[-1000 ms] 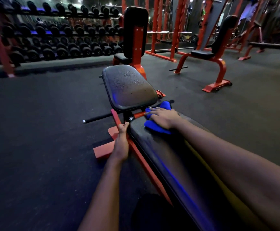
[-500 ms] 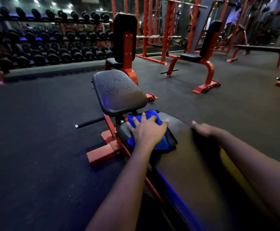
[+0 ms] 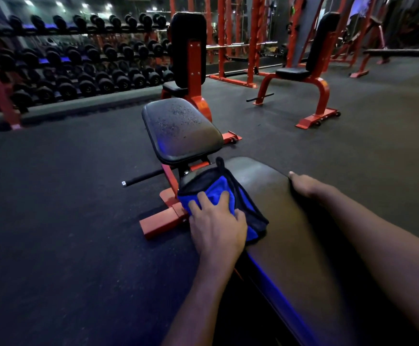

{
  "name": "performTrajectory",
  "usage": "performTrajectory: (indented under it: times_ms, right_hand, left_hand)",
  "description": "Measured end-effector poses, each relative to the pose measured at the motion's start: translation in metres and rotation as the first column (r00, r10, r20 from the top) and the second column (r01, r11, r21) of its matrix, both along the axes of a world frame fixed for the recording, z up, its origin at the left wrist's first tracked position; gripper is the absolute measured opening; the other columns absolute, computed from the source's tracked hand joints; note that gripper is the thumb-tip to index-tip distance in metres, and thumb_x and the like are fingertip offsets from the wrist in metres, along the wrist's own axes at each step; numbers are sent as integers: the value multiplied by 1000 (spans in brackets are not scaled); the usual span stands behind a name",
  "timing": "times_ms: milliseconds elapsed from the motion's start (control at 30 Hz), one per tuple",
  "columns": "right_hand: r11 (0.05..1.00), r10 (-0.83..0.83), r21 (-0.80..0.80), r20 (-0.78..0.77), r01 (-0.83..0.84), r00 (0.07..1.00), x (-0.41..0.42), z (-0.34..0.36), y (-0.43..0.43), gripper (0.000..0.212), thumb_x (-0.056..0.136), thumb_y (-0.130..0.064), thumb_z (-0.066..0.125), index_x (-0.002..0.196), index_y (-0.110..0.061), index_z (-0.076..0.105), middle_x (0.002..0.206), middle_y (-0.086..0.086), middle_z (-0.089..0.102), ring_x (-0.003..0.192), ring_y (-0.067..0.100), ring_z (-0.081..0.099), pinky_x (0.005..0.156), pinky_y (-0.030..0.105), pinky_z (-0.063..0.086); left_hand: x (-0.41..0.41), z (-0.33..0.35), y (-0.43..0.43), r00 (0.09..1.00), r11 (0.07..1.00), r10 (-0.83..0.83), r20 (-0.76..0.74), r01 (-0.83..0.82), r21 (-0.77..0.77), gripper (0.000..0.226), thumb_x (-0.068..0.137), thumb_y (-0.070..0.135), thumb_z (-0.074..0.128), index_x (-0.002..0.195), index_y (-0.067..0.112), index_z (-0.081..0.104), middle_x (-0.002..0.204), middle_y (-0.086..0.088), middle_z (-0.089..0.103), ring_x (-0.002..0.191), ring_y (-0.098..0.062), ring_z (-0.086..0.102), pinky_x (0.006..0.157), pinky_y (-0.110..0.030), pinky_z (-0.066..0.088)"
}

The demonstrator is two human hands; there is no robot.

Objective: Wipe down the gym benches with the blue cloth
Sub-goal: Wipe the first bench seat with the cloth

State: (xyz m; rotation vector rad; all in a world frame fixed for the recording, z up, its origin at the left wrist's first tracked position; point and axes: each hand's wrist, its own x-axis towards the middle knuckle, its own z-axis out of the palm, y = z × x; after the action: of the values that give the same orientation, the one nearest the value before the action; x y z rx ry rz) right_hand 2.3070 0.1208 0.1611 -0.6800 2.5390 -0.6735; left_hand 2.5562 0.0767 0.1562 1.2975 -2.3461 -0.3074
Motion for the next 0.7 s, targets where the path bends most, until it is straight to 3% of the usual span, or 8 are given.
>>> performTrajectory:
  times_ms: [67, 133, 233, 433, 567, 700]
  right_hand:
    - [1000, 4, -10, -7, -4, 1000, -3, -3, 0, 61, 109, -37, 20, 146, 8, 36, 158, 23, 27, 147, 33, 27, 116, 32, 22]
    - [1000, 16, -2, -16, -16, 1000, -4, -4, 0, 61, 109, -37, 20, 146, 9, 35, 158, 24, 27, 147, 33, 28, 116, 32, 22]
    - [1000, 5, 1, -9, -5, 1000, -9, -9, -1, 65, 108, -42, 20, 146, 8, 36, 157, 24, 28, 146, 35, 29, 117, 35, 22]
    - [1000, 13, 22, -27, -13, 1000, -17, -15, -3, 66, 108, -44, 21, 145, 8, 39, 156, 25, 31, 144, 36, 33, 117, 37, 25]
    - [999, 11, 30, -35, -10, 999, -17, -14, -6, 63, 108, -42, 20, 146, 5, 39, 157, 23, 31, 145, 34, 32, 117, 37, 25]
    - [1000, 15, 26, -49, -14, 999, -8, -8, -4, 58, 109, -35, 19, 147, 5, 37, 158, 23, 29, 146, 33, 30, 116, 35, 24]
  left_hand:
    - [-1, -2, 4, 999, 995, 17, 35, -20, 96, 59, 90, 52, 48, 146, 35, 38, 144, -16, 32, 126, -37, 33, 101, -44, 37]
    - [-15, 0, -1, 995, 975, 30, 92, -49, 219, 81, 85, 71, 46, 153, 36, 19, 158, -20, 8, 141, -44, 16, 112, -55, 25]
    - [-39, 2, -24, 988, 953, 65, 137, -102, 284, 98, 75, 84, 44, 154, 39, 8, 162, -18, -10, 145, -50, -1, 111, -66, 20]
    - [-52, -1, -106, 993, 948, 81, 88, -104, 300, 66, 90, 61, 44, 151, 41, 27, 163, -12, 10, 143, -45, 14, 110, -52, 28]
    - [-51, 1, -148, 997, 944, 57, 54, -71, 323, 59, 91, 53, 44, 148, 41, 35, 153, -9, 34, 134, -40, 34, 108, -45, 31]
    - [-42, -16, -134, 996, 961, 36, -81, -12, 277, 53, 92, 45, 41, 145, 40, 41, 159, -1, 28, 143, -32, 23, 115, -43, 23]
